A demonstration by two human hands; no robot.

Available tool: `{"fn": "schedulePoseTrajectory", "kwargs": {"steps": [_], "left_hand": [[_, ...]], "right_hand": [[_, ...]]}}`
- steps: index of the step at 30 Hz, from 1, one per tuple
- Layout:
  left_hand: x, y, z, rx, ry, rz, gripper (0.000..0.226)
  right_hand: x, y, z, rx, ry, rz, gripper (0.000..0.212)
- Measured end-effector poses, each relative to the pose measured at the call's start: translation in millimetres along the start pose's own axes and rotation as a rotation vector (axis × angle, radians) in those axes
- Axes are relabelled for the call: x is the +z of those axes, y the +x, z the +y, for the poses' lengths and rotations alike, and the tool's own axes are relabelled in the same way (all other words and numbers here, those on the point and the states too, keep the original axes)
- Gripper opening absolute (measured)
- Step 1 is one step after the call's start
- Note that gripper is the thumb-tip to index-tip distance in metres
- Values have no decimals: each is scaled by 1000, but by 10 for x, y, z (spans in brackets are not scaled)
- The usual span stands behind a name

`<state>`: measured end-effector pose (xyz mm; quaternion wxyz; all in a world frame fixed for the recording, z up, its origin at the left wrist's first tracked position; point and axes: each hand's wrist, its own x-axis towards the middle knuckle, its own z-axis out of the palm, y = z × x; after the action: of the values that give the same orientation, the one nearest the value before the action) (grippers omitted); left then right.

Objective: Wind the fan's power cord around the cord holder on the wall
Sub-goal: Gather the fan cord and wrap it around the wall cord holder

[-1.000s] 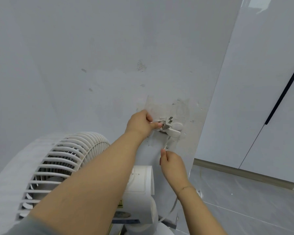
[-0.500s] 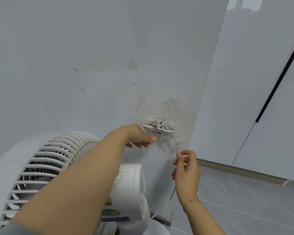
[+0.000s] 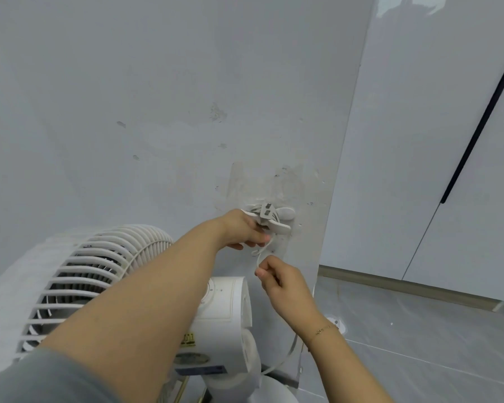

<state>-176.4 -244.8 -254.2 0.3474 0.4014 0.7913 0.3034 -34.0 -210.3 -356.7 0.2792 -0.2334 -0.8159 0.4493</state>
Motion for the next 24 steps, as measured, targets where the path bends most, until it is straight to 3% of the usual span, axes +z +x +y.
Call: {"fn": "schedulePoseTrajectory", "kwargs": {"steps": [4, 9, 16, 20, 24], "left_hand": [[-5, -14, -8, 9, 9, -116, 5], [45, 42, -3, 35, 88, -90, 7], [64, 22, -22, 81, 96, -116, 14], [32, -2, -56, 62, 26, -231, 24], [39, 43, -78, 29, -99, -252, 25]], "right_hand": [[-23, -11, 19, 37, 109, -41, 20], [-65, -8, 18, 144, 233, -42, 26], [-119, -79, 223, 499, 422, 93, 32], [-155, -42, 336, 644, 509, 10, 31], [-28, -85, 320, 473, 379, -95, 19]]}}
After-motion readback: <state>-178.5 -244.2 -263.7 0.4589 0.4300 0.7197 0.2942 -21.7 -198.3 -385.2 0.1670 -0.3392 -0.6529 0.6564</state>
